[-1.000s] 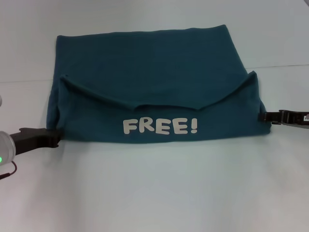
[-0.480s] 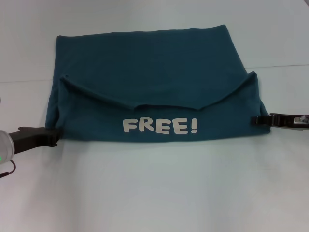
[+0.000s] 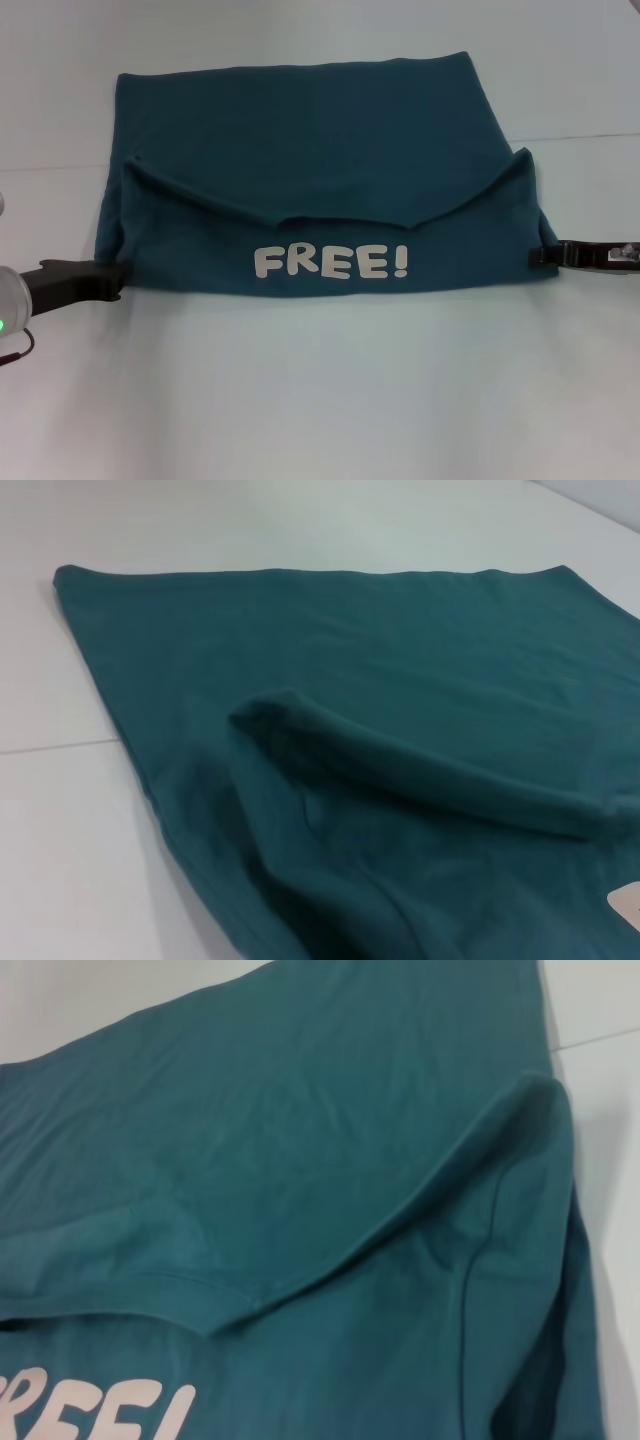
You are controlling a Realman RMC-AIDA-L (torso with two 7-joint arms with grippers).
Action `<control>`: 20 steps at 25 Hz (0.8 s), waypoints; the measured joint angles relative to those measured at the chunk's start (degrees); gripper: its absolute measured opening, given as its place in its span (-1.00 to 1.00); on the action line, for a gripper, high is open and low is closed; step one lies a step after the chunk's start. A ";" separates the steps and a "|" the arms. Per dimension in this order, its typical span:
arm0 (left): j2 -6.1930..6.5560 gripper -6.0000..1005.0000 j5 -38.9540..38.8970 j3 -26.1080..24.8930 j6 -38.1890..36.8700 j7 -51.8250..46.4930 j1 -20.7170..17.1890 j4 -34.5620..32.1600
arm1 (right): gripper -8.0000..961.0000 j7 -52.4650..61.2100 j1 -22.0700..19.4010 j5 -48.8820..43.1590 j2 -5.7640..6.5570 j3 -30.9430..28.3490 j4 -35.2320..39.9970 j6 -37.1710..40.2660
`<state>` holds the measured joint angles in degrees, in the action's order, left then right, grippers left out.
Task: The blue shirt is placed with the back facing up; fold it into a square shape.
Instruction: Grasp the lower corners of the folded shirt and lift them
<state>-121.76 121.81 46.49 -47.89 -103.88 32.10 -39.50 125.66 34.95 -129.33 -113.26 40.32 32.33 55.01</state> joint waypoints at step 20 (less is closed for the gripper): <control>0.19 -0.90 3.67 -0.86 -10.65 -3.80 -4.10 -5.87 | -0.89 -8.87 -2.83 0.49 0.43 -8.32 1.32 9.51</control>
<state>-121.57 125.48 45.63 -58.54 -107.69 28.00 -45.37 116.79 32.12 -128.84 -112.83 32.00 33.65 64.52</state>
